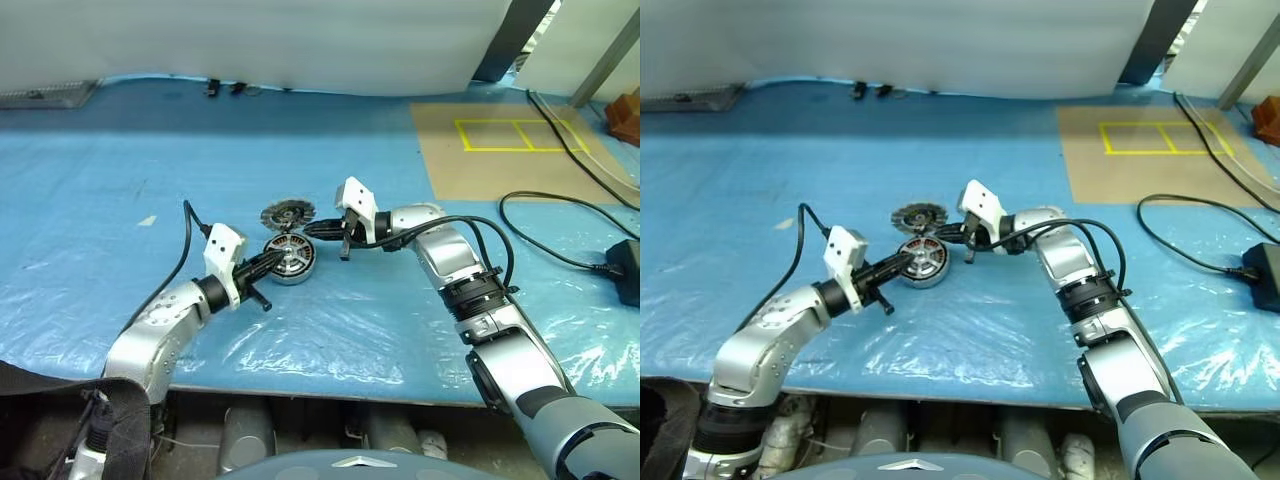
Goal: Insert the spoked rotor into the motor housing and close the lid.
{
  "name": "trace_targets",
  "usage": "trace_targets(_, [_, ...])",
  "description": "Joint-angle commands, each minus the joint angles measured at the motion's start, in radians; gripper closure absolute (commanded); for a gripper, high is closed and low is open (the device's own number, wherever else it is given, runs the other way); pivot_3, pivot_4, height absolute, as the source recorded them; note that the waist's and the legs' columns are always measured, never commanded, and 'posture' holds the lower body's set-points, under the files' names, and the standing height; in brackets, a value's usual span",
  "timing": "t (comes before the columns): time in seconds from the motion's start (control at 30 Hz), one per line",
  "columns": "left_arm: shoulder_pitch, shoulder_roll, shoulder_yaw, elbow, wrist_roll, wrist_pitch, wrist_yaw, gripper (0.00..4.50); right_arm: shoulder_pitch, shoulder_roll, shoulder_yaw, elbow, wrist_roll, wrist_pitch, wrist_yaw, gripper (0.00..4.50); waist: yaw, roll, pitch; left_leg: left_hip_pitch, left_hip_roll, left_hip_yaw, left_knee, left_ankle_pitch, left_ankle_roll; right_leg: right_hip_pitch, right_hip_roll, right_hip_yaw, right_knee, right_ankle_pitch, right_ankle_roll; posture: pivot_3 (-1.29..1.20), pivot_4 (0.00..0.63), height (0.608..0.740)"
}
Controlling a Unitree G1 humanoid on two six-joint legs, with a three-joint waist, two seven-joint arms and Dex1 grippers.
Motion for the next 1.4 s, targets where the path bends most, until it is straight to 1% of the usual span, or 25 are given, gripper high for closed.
trace_targets(0.03, [-0.040,-0.010,-0.039,0.027,0.039,-0.052,0.016,4.46,-0.034,0.000,-0.027,-0.011,0.011,-0.021,-0.004,4.50,-0.002,0.000,0.000,0.000,0.000,0.000,0.000,0.000,0.000,0.000,0.000,0.000,0.000,0.000,0.000,0.00,0.150,0.740])
trace_targets(0.17, [-0.095,-0.024,-0.060,0.125,0.073,-0.077,0.033,4.46,-0.037,-0.002,-0.029,-0.017,0.015,-0.019,-0.004,4.50,-0.006,0.000,0.000,0.000,0.000,0.000,0.000,0.000,0.000,0.000,0.000,0.000,0.000,0.000,0.000,0.00,0.150,0.740])
trace_targets(0.27, [-0.094,0.004,-0.140,0.233,0.197,-0.121,0.062,4.46,-0.033,-0.003,-0.031,-0.024,0.014,-0.021,-0.010,4.50,-0.007,0.000,0.000,0.000,0.000,-0.001,0.000,0.000,0.000,0.000,0.000,0.000,0.000,0.000,0.000,0.00,0.150,0.740])
trace_targets(0.3, [-0.088,-0.005,-0.147,0.243,0.202,-0.132,0.067,4.46,-0.032,-0.005,-0.033,-0.026,0.015,-0.020,-0.011,4.50,-0.006,0.000,0.000,0.000,0.000,-0.001,0.000,0.000,0.000,0.000,0.000,0.000,0.000,0.000,0.000,0.00,0.150,0.740])
trace_targets(0.4, [-0.063,-0.044,-0.133,0.209,0.149,-0.115,0.060,4.46,-0.026,-0.015,-0.037,-0.032,0.016,-0.014,-0.006,4.50,-0.005,0.001,-0.001,0.001,-0.001,-0.003,0.000,0.000,0.000,0.001,-0.001,0.000,0.000,0.000,0.000,0.00,0.150,0.740])
trace_targets(0.6, [-0.011,-0.026,-0.070,0.136,0.087,-0.128,0.023,4.46,-0.043,-0.002,-0.056,-0.001,0.011,-0.029,-0.041,4.50,-0.004,0.002,-0.001,0.001,-0.001,-0.002,0.000,0.000,0.000,0.002,0.000,0.000,0.000,0.000,0.000,0.00,0.150,0.740])
trace_targets(0.67, [0.004,-0.010,-0.032,0.104,0.078,-0.171,0.017,4.46,-0.070,0.012,-0.061,0.046,-0.009,-0.046,-0.083,4.50,-0.009,0.001,-0.001,0.001,-0.001,-0.002,0.000,0.000,0.000,0.002,0.000,0.000,0.000,0.000,0.000,0.00,0.150,0.740])
trace_targets(0.77, [0.030,0.014,0.001,0.058,0.057,-0.198,0.000,4.46,-0.105,0.017,-0.054,0.111,-0.031,-0.055,-0.109,4.50,-0.009,0.002,-0.001,0.001,0.000,-0.002,0.000,0.000,0.000,0.001,0.000,0.000,0.000,0.000,0.000,0.00,0.150,0.740])
trace_targets(0.87, [0.061,0.000,0.051,-0.009,-0.025,-0.217,-0.023,4.46,-0.145,0.024,-0.055,0.180,-0.041,-0.068,-0.119,4.50,-0.007,0.001,-0.001,0.000,-0.001,-0.002,0.000,0.000,0.000,0.000,0.000,0.000,0.000,0.000,0.000,0.00,0.150,0.740])
trace_targets(0.93, [0.094,0.005,0.075,-0.050,-0.049,-0.226,-0.027,4.46,-0.179,0.037,-0.059,0.232,-0.050,-0.098,-0.133,4.50,-0.007,0.001,-0.001,0.000,-0.001,-0.002,0.000,0.000,0.000,0.000,0.000,0.000,-0.001,0.000,0.000,0.00,0.150,0.740])
trace_targets(1.0, [0.134,0.010,0.096,-0.075,-0.057,-0.237,-0.024,4.46,-0.220,0.057,-0.062,0.298,-0.068,-0.138,-0.165,4.50,-0.009,0.002,0.000,0.000,-0.001,-0.001,0.000,0.000,0.000,0.000,0.000,0.000,-0.001,0.000,0.000,0.00,0.150,0.740])
trace_targets(1.1, [0.199,0.025,0.119,-0.082,-0.023,-0.276,-0.012,4.46,-0.276,0.087,-0.065,0.381,-0.077,-0.182,-0.177,4.50,-0.011,0.002,0.000,0.000,0.000,-0.001,-0.001,0.000,0.000,0.000,0.000,0.000,0.000,0.000,0.000,0.00,0.150,0.740])
trace_targets(1.2, [0.249,0.032,0.131,-0.088,0.003,-0.302,0.008,4.46,-0.303,0.098,-0.058,0.429,-0.077,-0.204,-0.129,4.50,-0.011,0.002,0.000,0.000,0.000,-0.001,-0.001,0.000,0.000,-0.001,0.000,0.000,-0.001,0.000,0.000,0.00,0.150,0.740])
trace_targets(1.27, [0.267,0.025,0.140,-0.092,-0.003,-0.314,0.018,4.46,-0.306,0.106,-0.074,0.439,-0.058,-0.200,-0.106,4.50,-0.007,0.002,0.000,0.000,0.000,-0.001,-0.001,0.000,0.000,-0.001,0.000,0.000,-0.001,0.000,0.000,0.00,0.150,0.740])
trace_targets(1.4, [0.308,0.017,0.171,-0.089,-0.001,-0.342,0.039,4.46,-0.346,0.147,-0.090,0.495,-0.059,-0.248,-0.105,4.50,-0.007,0.002,0.000,-0.001,0.000,-0.001,-0.001,0.000,0.000,-0.001,0.000,0.000,-0.001,0.000,0.000,0.00,0.150,0.740])
